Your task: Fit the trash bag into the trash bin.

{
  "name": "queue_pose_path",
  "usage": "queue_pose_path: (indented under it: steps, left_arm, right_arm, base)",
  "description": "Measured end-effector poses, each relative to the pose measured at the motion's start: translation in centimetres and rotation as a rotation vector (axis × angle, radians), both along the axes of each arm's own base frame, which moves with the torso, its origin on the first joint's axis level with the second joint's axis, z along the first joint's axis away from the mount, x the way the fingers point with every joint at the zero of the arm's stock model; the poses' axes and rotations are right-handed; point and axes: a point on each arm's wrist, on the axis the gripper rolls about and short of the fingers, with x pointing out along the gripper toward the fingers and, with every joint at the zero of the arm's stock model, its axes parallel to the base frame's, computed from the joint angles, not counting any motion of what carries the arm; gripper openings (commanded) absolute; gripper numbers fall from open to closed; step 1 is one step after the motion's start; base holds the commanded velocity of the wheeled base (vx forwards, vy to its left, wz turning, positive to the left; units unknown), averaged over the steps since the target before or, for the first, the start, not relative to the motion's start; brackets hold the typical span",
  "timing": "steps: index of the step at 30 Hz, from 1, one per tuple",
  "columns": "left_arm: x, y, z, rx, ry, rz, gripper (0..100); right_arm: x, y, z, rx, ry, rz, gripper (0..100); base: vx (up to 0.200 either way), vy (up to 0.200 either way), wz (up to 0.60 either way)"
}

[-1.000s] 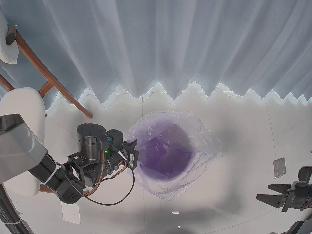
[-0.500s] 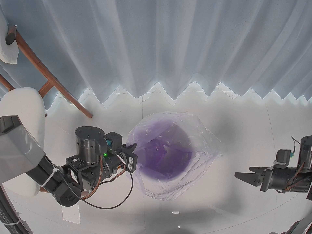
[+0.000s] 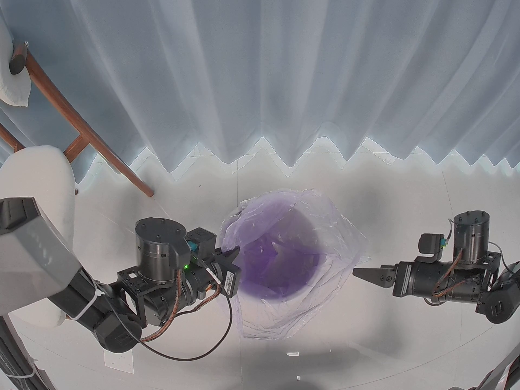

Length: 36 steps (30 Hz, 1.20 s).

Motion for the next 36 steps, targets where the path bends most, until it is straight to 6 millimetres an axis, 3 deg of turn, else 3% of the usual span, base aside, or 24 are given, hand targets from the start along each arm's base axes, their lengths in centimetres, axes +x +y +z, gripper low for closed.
queue_pose_path:
  steps: [15, 16, 31, 36]
  left_arm:
    - [-0.2, -0.3, 0.0, -0.004, 0.006, -0.001, 0]
    - [-0.2, -0.2, 0.0, -0.006, 0.006, 0.003, 0]
    - [0.5, -1.3, 2.0, -0.301, 0.084, 0.082, 0]
    - [0.5, -1.5, 3.4, -0.307, 0.067, 0.077, 0]
  right_arm:
    - [4.2, 2.2, -1.0, 0.01, 0.021, -0.037, 100]
    - [4.4, 2.2, -1.1, 0.005, 0.021, -0.044, 0]
    - [6.1, 2.9, -1.6, 0.007, -0.109, -0.106, 0]
    - [6.3, 3.2, -1.1, 0.019, -0.151, -0.105, 0]
  base:
    - [0.0, 0.0, 0.0]
    - [0.0, 0.0, 0.0]
    - [0.0, 0.0, 0.0]
    - [0.0, 0.0, 0.0]
